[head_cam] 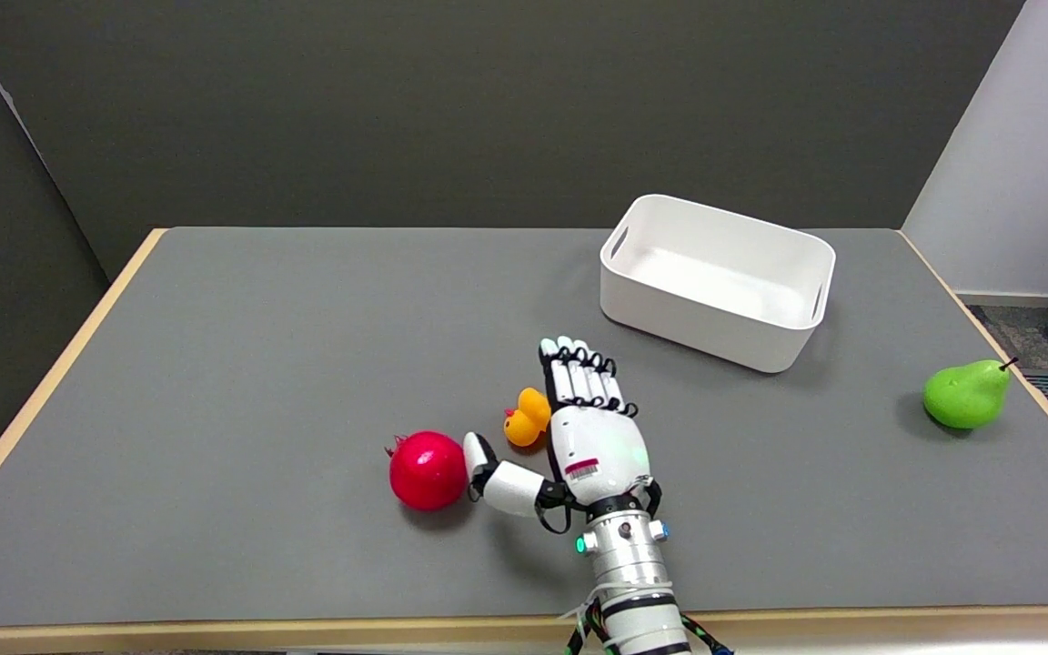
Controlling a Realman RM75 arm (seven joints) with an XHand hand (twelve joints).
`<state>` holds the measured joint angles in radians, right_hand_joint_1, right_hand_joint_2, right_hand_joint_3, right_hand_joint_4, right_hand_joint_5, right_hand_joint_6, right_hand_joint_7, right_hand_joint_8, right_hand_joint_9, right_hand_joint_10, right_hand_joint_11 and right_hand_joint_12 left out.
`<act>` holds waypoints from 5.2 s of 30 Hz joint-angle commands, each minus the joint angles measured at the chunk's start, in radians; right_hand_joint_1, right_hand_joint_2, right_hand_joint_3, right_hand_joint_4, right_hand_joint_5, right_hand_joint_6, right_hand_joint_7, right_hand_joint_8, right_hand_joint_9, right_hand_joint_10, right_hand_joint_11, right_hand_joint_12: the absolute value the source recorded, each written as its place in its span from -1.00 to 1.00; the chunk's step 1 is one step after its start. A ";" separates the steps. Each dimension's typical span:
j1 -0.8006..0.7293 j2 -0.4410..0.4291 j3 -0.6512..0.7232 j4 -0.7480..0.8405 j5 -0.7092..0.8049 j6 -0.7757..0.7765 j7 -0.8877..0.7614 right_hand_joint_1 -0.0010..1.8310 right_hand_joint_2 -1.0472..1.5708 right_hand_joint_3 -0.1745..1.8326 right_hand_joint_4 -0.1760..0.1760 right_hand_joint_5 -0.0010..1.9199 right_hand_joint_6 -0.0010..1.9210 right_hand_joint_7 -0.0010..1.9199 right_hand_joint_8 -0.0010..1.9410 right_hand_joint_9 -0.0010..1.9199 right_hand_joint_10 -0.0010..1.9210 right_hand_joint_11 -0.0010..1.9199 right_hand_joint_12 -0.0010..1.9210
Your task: Pick up the yellow duck.
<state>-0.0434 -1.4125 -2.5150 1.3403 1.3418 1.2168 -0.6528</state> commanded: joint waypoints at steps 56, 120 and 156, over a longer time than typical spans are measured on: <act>0.096 -0.011 -0.006 -0.113 0.132 -0.038 0.004 -0.46 0.29 0.04 -1.00 -1.00 -1.00 -0.93 -0.42 -1.00 -0.86 -1.00 -0.54; 0.161 -0.025 -0.004 -0.277 -0.035 0.042 0.044 0.12 0.57 0.00 -1.00 -0.96 -0.38 -1.00 0.78 -0.78 0.51 -1.00 0.00; 0.151 -0.024 0.001 -0.277 0.012 0.027 0.067 0.06 0.36 0.16 -1.00 -0.98 -0.78 -0.84 -0.19 -0.81 -0.10 -1.00 -0.39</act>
<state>0.1070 -1.4374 -2.5168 1.0688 1.3473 1.2460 -0.5938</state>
